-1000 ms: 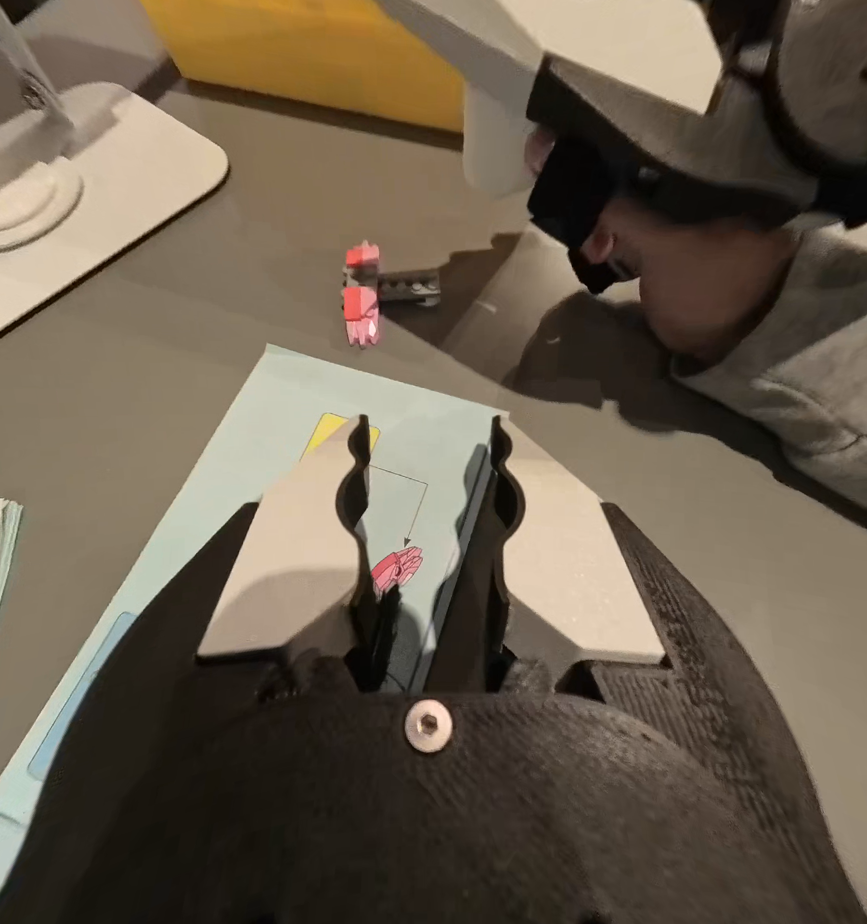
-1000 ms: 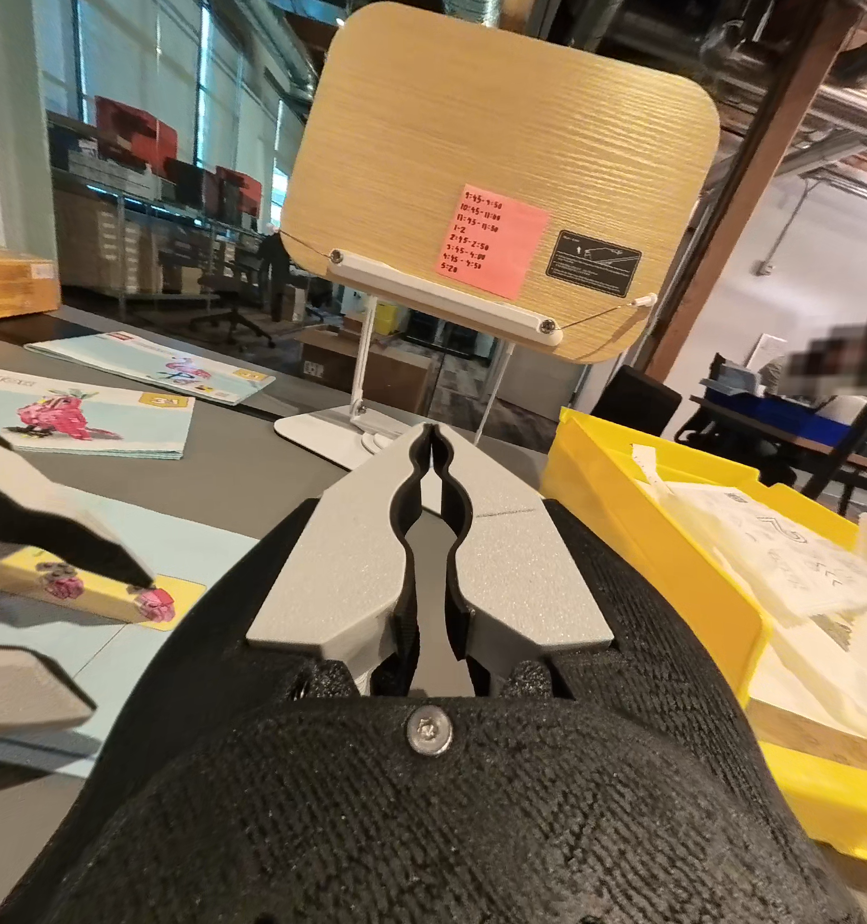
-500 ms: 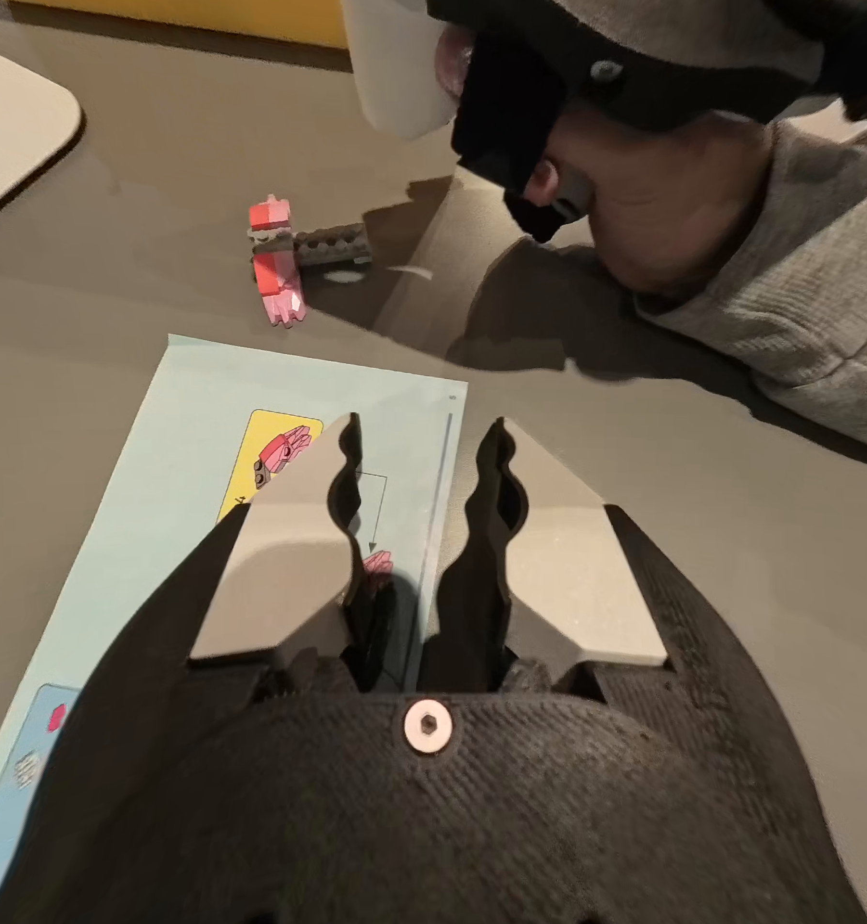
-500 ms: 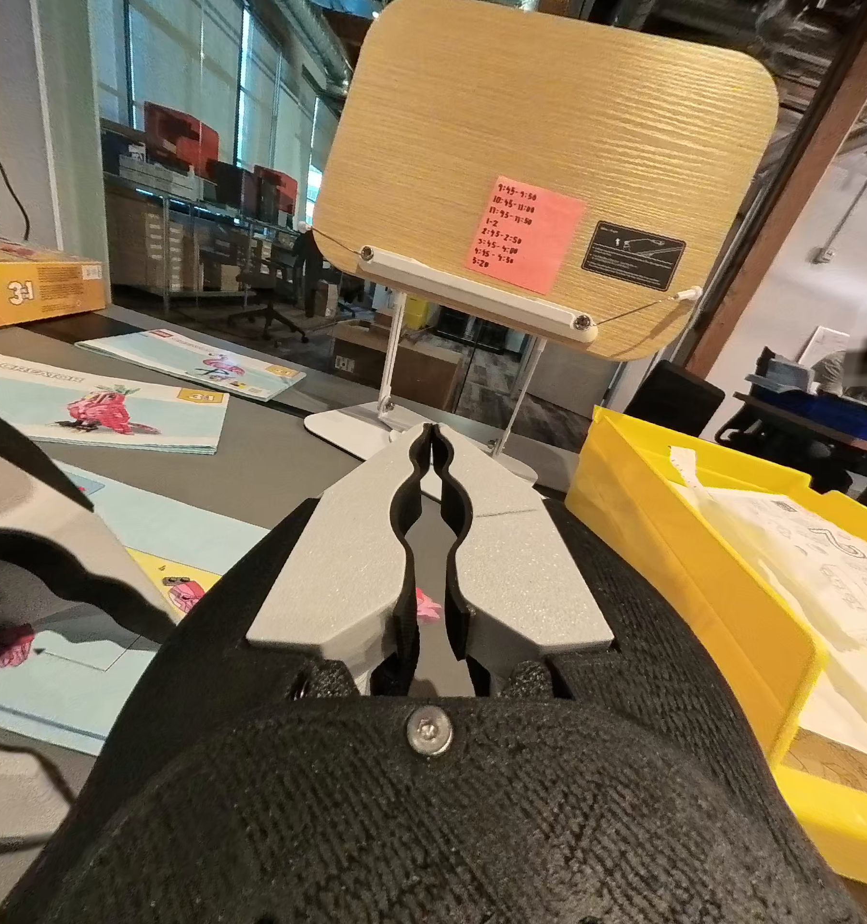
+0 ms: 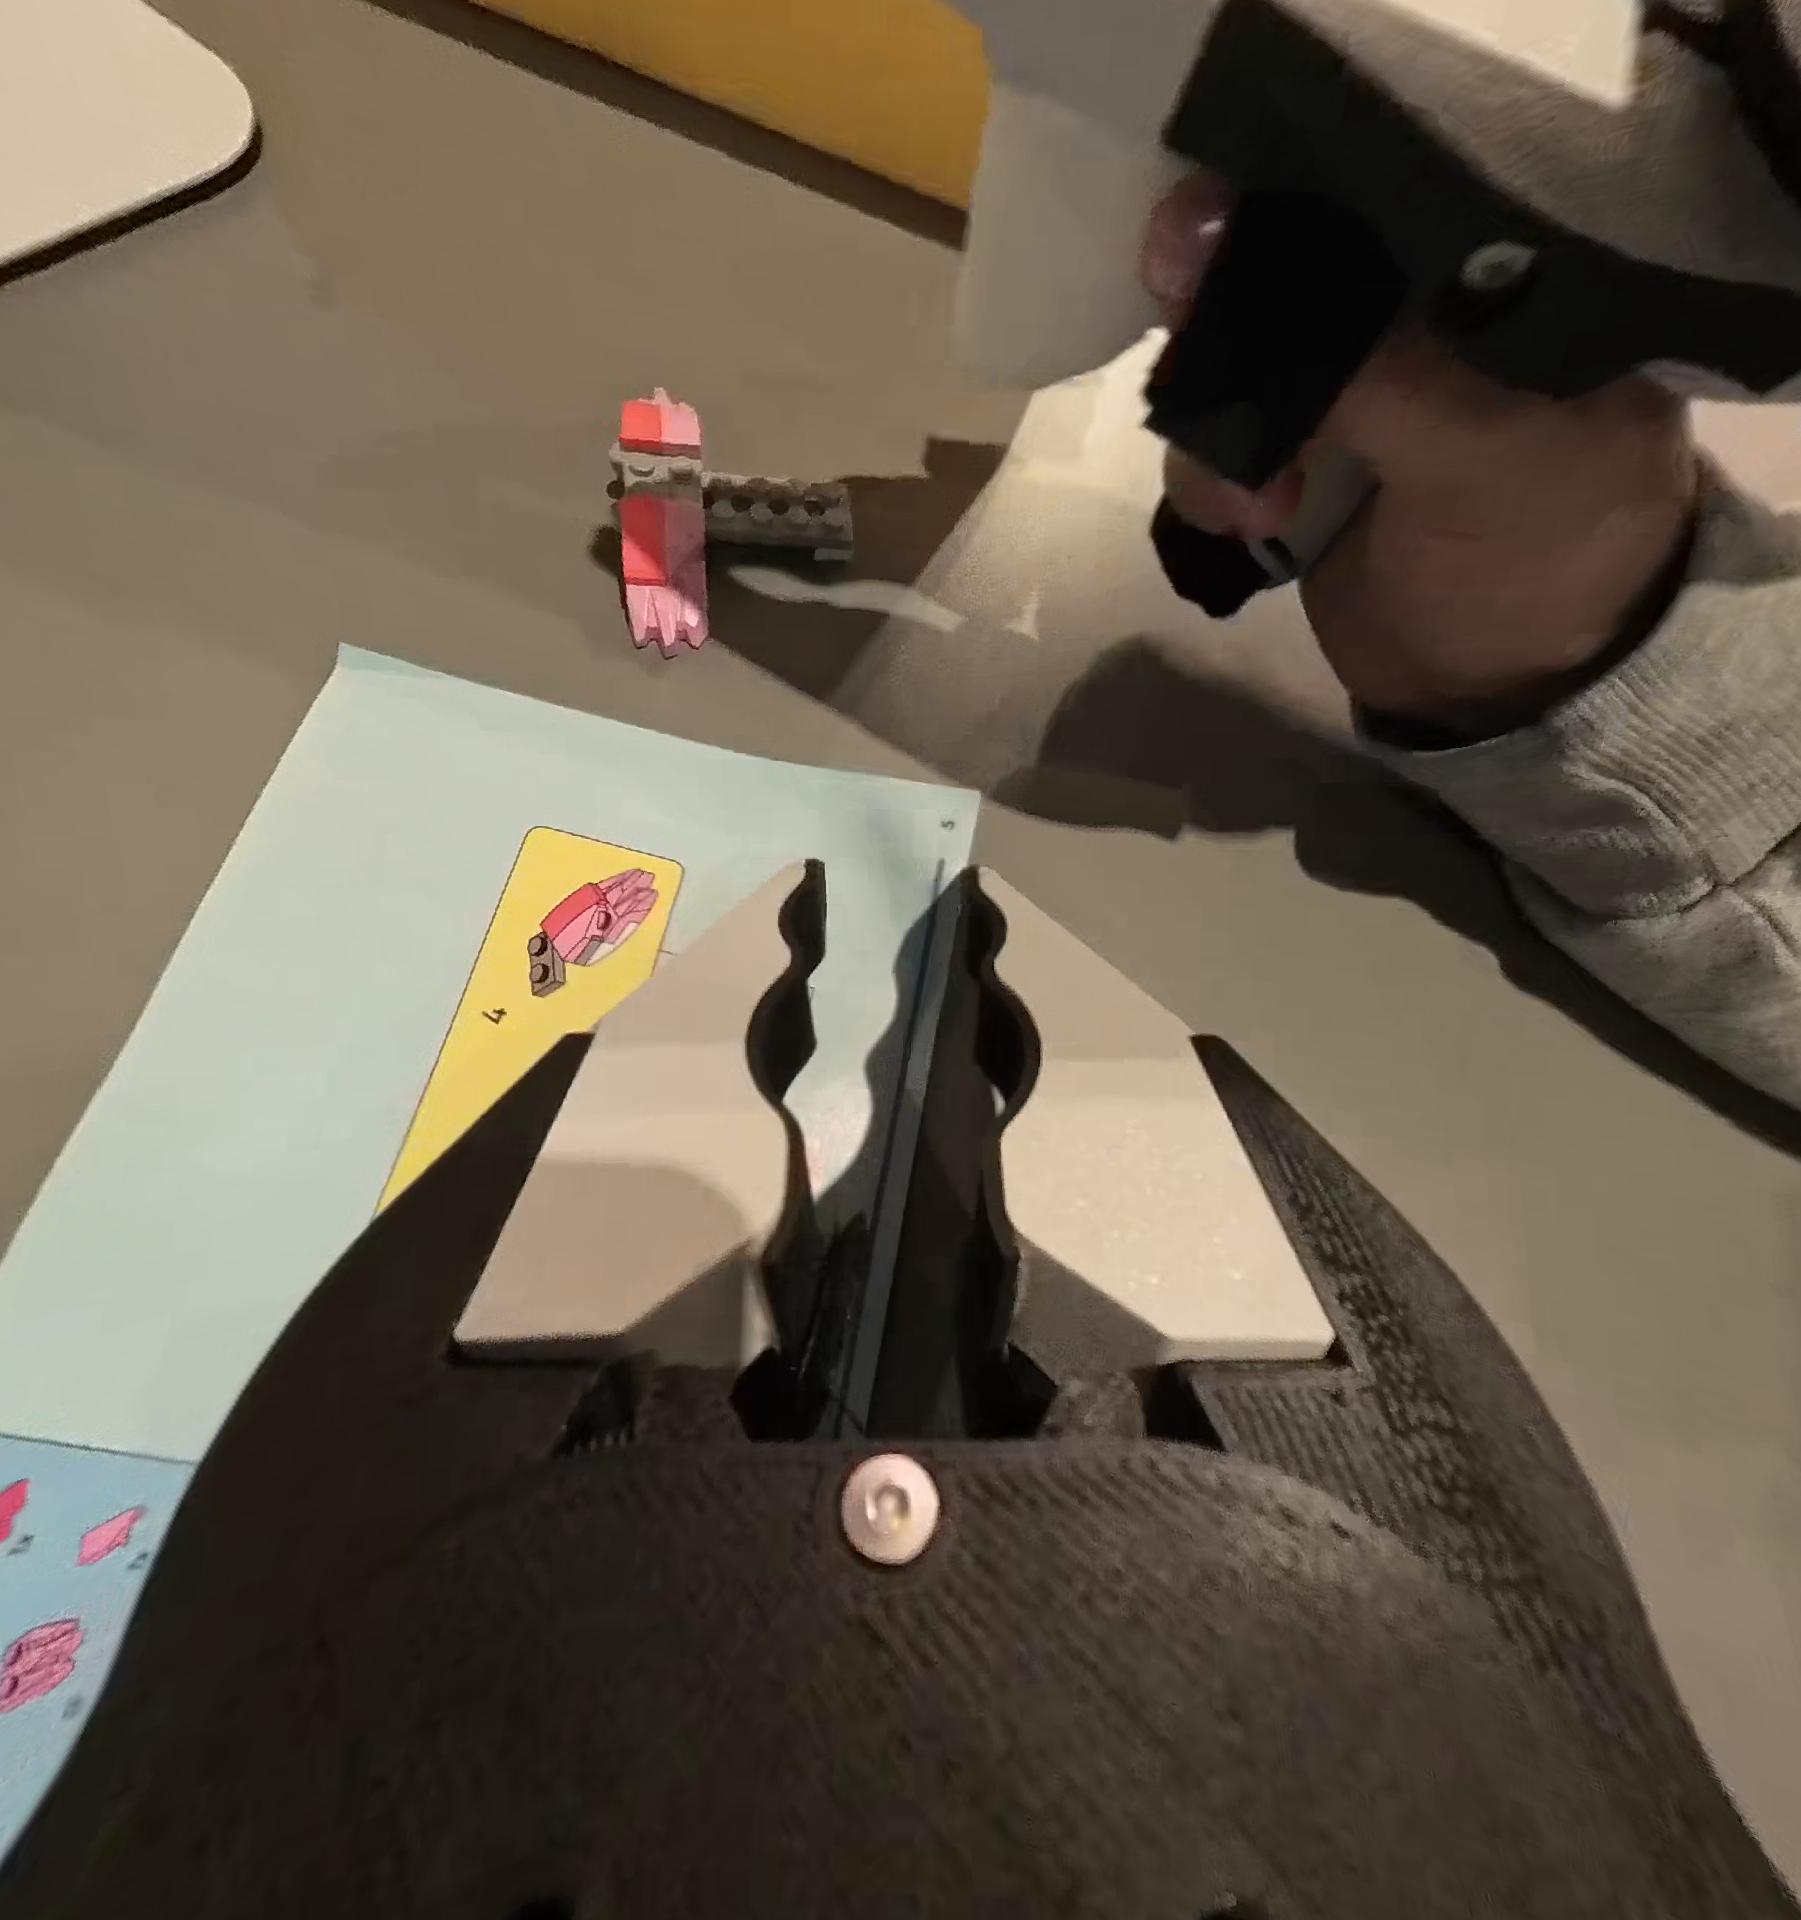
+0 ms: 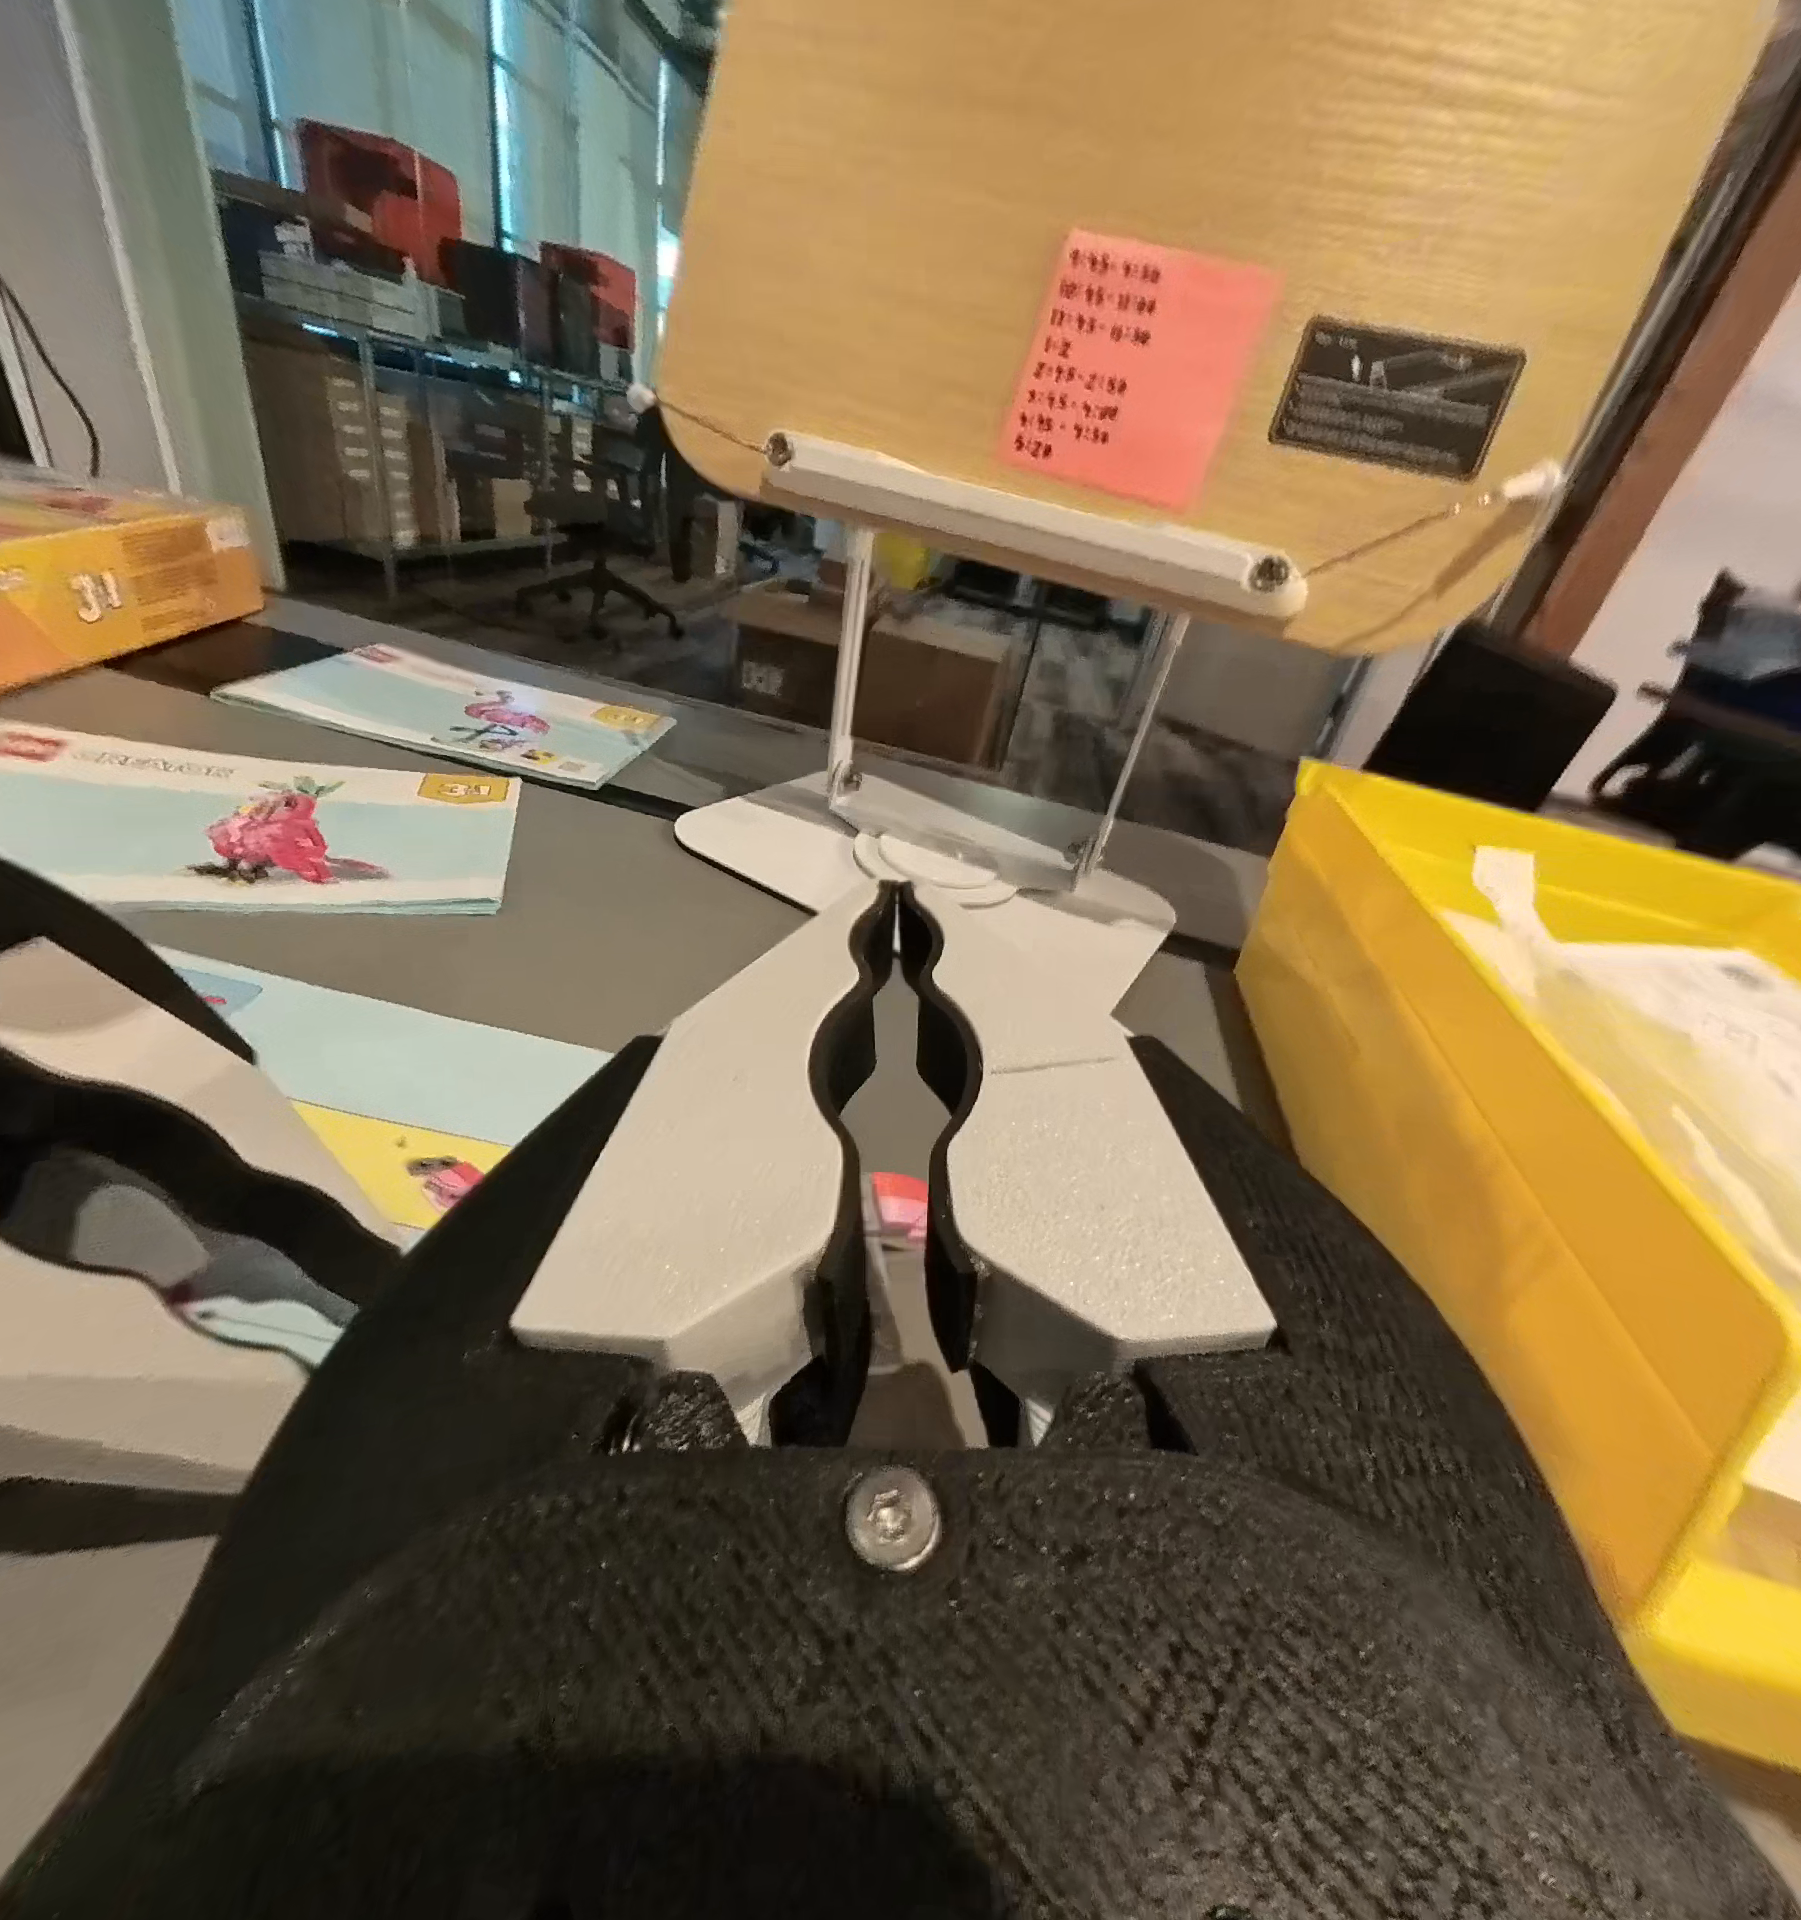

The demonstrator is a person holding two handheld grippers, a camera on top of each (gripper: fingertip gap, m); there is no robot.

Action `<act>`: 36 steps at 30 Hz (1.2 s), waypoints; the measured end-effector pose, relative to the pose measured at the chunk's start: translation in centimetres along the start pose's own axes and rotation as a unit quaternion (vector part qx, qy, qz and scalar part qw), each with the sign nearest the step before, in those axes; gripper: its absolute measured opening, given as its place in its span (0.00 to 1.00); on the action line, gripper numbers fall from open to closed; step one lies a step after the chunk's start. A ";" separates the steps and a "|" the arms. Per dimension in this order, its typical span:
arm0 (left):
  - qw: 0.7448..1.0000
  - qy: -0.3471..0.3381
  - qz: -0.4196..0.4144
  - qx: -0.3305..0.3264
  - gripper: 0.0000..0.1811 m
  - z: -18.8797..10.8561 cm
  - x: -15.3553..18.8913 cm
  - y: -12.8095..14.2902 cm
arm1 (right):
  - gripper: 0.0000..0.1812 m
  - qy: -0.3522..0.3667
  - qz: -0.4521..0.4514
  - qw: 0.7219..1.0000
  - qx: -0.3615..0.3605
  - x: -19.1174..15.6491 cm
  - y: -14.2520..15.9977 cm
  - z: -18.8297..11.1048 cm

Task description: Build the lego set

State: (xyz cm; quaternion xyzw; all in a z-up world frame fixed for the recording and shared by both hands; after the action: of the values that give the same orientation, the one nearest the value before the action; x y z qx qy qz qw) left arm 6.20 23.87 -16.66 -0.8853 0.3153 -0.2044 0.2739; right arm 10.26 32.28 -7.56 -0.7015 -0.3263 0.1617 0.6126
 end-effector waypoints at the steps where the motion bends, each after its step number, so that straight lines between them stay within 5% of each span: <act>1: 1.000 0.012 -0.013 0.004 0.13 -0.1 -0.1 0.0 | 0.00 -0.013 0.019 1.000 -0.001 -0.1 -0.2 -0.2; 6: 0.997 0.055 -0.053 0.014 0.08 -0.4 -0.2 -0.1 | 0.00 -0.133 0.100 0.983 -0.081 -1.0 0.7 -0.2; 12: 0.994 0.079 -0.073 0.016 0.06 -0.5 -0.2 -0.1 | 0.04 -0.360 0.245 0.871 -0.227 -3.9 2.7 -2.5; 15: 0.992 0.089 -0.085 0.019 0.06 -0.5 -0.3 -0.1 | 0.00 -0.395 0.322 0.822 -0.255 -4.2 3.4 -2.8; 20: 0.993 0.088 -0.082 0.019 0.07 -0.5 -0.3 -0.1 | 0.06 -0.409 0.329 0.782 -0.336 -5.1 6.1 -3.2; 25: 0.993 0.089 -0.079 0.020 0.08 -0.6 -0.2 -0.1 | 0.08 -0.420 0.324 0.764 -0.368 -6.5 7.4 -3.0; 36: 0.993 0.090 -0.079 0.020 0.08 -0.6 -0.2 -0.1 | 0.08 -0.405 0.336 0.769 -0.363 -5.7 7.6 -2.6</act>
State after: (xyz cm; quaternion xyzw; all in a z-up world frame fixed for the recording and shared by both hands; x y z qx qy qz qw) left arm 5.83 23.86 -16.18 -0.8800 0.2632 -0.3103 0.2450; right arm 9.66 26.27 -15.37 -0.8061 -0.3221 0.4955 0.0300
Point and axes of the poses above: each gripper's, where its closed fingertips meet, z out along the fingers, y out of its underside, x = y × z across the jaws, the point moved 2 cm from there along -z, back along the fingers, and after that the axes turned 13 degrees about -x, right-handed, at the moved point
